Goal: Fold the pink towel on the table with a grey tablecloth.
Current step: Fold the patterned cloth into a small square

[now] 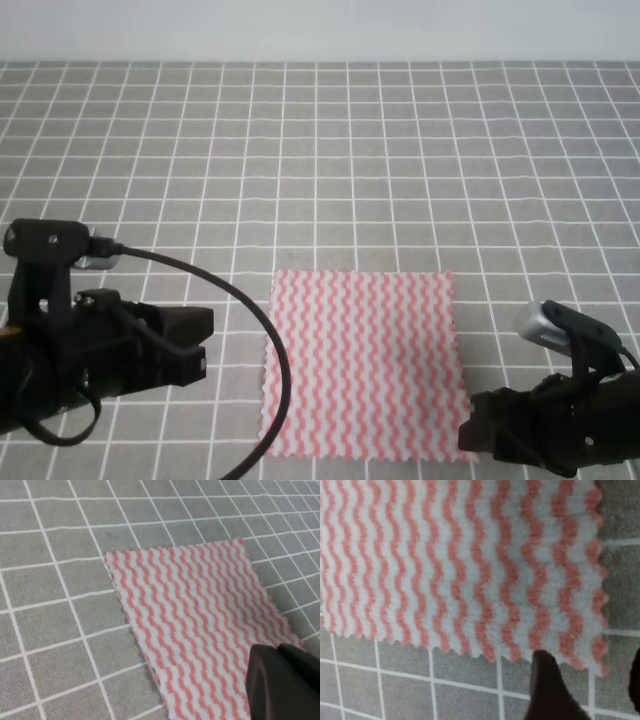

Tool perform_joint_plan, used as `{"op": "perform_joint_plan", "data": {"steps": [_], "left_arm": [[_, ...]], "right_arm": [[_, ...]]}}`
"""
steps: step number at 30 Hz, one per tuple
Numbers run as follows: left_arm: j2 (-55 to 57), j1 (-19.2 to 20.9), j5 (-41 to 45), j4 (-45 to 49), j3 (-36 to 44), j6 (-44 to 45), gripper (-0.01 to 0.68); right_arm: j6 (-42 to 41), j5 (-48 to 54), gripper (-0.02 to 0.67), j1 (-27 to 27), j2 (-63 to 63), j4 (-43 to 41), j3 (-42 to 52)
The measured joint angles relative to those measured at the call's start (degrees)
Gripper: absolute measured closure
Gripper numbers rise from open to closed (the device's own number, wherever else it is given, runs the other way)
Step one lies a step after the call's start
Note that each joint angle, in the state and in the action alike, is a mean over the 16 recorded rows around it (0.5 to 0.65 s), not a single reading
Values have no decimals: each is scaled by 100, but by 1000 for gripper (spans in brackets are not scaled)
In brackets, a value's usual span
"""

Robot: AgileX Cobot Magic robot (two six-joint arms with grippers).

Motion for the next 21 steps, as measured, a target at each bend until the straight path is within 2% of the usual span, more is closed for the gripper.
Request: {"op": "perform_joint_plan", "data": {"steps": [14, 21], "left_arm": [[0, 0, 18, -1, 0, -1, 674], [0, 0, 28, -1, 0, 0, 674]], "right_arm": [[-768, -47, 329, 7, 274, 761, 4], [-894, -97, 330, 9, 379, 859, -1]]}}
